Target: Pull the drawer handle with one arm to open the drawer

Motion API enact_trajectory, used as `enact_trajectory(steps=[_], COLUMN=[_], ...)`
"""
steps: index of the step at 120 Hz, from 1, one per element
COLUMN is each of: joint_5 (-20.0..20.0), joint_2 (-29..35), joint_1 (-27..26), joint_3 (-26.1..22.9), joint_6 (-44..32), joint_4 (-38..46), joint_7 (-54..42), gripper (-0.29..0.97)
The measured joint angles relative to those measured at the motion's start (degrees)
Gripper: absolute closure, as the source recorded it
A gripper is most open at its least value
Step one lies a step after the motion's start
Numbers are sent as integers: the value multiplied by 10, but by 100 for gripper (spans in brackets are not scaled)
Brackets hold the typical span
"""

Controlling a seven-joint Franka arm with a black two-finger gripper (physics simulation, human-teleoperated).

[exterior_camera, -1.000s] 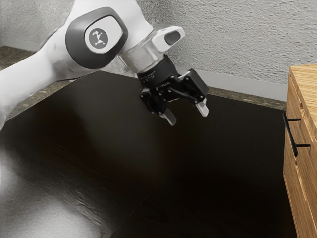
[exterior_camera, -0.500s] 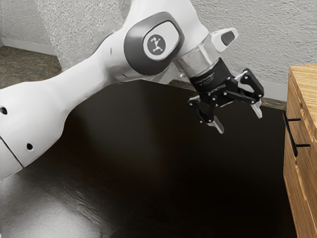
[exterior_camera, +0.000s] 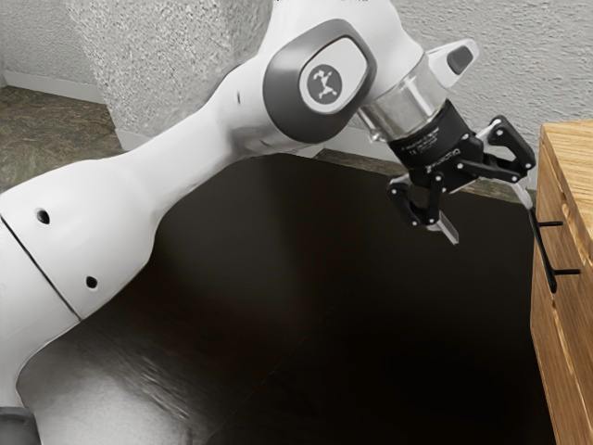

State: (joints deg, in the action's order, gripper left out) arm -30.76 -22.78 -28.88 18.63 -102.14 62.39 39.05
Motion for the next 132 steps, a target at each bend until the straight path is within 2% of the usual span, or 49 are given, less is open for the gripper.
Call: enact_trajectory(steps=[40,92,132], joint_5=[-34,-31,-30], joint_2=[-3,49,51], joint_1=[-5,-9,-29], joint_3=[-1,2,0], joint_6=[-40,-51,-61], joint_4=[34,69,95], joint_7=[-2,-6,-7], gripper=[2,2,2])
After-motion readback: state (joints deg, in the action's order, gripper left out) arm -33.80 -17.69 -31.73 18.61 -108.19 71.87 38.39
